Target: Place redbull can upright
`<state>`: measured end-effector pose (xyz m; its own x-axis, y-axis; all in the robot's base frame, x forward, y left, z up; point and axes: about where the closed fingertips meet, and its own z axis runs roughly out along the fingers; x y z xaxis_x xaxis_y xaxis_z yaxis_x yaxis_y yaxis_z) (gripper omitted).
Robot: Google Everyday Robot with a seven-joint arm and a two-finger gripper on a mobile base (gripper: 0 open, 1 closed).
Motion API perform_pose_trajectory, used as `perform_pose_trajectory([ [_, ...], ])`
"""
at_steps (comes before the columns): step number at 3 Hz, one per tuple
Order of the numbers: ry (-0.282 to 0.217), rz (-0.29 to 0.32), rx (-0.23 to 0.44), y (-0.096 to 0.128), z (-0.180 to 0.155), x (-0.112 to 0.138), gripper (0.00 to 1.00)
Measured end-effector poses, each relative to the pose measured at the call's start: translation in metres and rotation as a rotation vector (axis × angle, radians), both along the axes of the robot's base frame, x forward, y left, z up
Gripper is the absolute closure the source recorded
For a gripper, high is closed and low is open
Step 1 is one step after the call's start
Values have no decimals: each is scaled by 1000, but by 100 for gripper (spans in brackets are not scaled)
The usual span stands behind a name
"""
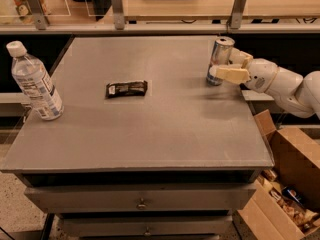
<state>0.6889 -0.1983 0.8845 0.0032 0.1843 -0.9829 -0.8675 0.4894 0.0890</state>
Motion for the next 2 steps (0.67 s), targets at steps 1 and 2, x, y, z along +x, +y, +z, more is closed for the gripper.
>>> perform_pose_trajectory([
  [1, 1, -23, -11, -9, 0, -1, 0],
  [2, 1, -42, -87, -16, 6, -3, 0],
])
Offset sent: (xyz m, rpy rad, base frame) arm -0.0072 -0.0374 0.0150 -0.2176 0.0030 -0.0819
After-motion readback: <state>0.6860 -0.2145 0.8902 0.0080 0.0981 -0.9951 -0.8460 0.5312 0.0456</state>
